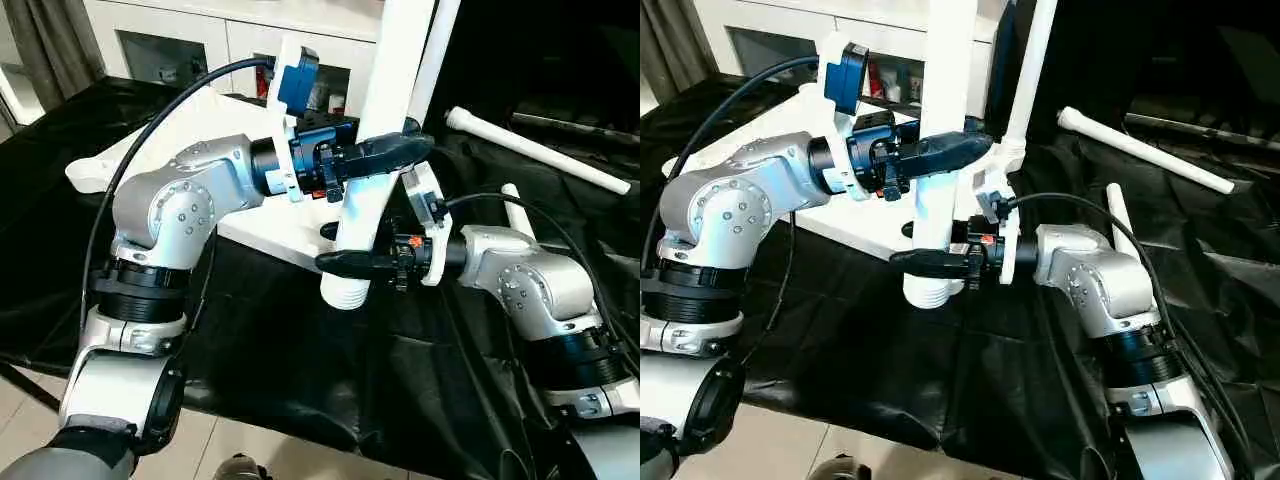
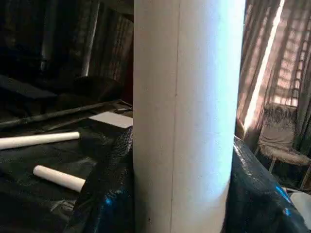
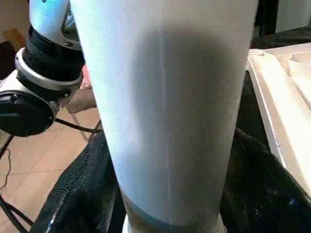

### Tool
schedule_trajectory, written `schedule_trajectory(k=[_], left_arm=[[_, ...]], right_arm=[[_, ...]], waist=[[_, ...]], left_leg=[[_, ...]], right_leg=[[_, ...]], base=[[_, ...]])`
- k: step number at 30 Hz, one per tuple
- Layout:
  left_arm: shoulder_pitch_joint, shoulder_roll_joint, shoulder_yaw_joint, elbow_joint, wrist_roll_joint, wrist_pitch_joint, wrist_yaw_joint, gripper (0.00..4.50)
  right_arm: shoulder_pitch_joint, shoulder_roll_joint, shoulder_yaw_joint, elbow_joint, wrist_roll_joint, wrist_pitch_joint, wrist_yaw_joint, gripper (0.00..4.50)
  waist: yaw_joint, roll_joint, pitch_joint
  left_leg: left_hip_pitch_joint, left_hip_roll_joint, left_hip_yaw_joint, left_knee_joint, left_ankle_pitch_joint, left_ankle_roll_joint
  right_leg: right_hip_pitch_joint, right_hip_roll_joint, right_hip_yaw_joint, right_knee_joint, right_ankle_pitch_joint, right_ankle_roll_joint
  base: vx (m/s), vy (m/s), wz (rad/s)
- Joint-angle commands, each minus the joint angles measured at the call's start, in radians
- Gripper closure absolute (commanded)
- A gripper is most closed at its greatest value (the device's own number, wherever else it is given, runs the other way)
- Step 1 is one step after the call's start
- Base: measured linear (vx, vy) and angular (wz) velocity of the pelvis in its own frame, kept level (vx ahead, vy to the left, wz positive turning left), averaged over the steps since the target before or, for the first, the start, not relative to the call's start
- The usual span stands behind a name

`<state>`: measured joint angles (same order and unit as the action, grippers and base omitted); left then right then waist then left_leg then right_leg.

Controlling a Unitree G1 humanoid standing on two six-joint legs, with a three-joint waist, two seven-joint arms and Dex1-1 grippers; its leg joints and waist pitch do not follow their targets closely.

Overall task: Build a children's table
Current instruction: Pick table leg

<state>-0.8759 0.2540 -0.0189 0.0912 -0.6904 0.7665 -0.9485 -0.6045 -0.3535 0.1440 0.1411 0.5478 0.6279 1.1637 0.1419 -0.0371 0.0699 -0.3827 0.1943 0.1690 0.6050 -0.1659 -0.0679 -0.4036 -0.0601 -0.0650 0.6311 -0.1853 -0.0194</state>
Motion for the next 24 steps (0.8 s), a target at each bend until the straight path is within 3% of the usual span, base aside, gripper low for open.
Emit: schedule_trajectory(k=[1, 2, 11, 20, 22, 24], left_arm=[[-0.002, 0.001, -0.014, -0.011, 0.01, -0.009, -0.008, 2.7], [-0.002, 0.0, -0.013, -0.01, 0.01, -0.009, -0.006, 2.7], [0.0, 0.003, -0.019, -0.01, 0.014, -0.01, -0.008, 2.7], [0.001, 0.004, -0.019, -0.002, 0.023, -0.021, -0.011, 2.7], [0.002, 0.002, -0.016, 0.001, 0.029, -0.02, 0.003, 2.14], [-0.008, -0.014, 0.005, 0.018, 0.009, 0.016, 0.037, 1.93]], right_arm=[[-0.023, -0.008, -0.022, -0.008, 0.008, 0.006, 0.005, 1.46], [-0.023, -0.009, -0.022, -0.007, 0.008, 0.006, 0.006, 1.76], [-0.022, -0.009, -0.021, -0.009, 0.013, 0.007, 0.005, 2.43], [-0.016, -0.008, -0.019, -0.009, 0.011, 0.001, 0.002, 2.53], [-0.016, -0.008, -0.019, -0.009, 0.01, -0.001, 0.001, 2.54], [-0.014, -0.008, -0.021, -0.01, 0.009, -0.004, -0.002, 2.54]], waist=[[-0.002, 0.01, -0.087], [-0.002, 0.01, -0.087], [-0.002, 0.012, -0.087], [-0.002, 0.011, -0.086], [-0.002, 0.01, -0.086], [-0.003, 0.011, -0.086]], left_leg=[[0.017, 0.031, -0.007, -0.061, -0.134, -0.008], [0.017, 0.031, -0.007, -0.06, -0.134, -0.008], [0.017, 0.031, -0.007, -0.061, -0.135, -0.009], [0.017, 0.031, -0.007, -0.061, -0.137, -0.009], [0.017, 0.031, -0.007, -0.061, -0.138, -0.01], [0.018, 0.031, -0.007, -0.061, -0.139, -0.01]], right_leg=[[0.063, -0.075, 0.046, -0.064, -0.095, -0.212], [0.063, -0.075, 0.046, -0.064, -0.094, -0.212], [0.063, -0.075, 0.046, -0.064, -0.095, -0.211], [0.063, -0.075, 0.046, -0.065, -0.099, -0.212], [0.063, -0.075, 0.046, -0.064, -0.103, -0.21], [0.062, -0.075, 0.045, -0.065, -0.102, -0.211]], base=[[0.0, 0.0, 0.0], [0.0, 0.0, 0.0], [0.0, 0.0, 0.0], [0.0, 0.0, 0.0], [0.0, 0.0, 0.0], [0.0, 0.0, 0.0]])
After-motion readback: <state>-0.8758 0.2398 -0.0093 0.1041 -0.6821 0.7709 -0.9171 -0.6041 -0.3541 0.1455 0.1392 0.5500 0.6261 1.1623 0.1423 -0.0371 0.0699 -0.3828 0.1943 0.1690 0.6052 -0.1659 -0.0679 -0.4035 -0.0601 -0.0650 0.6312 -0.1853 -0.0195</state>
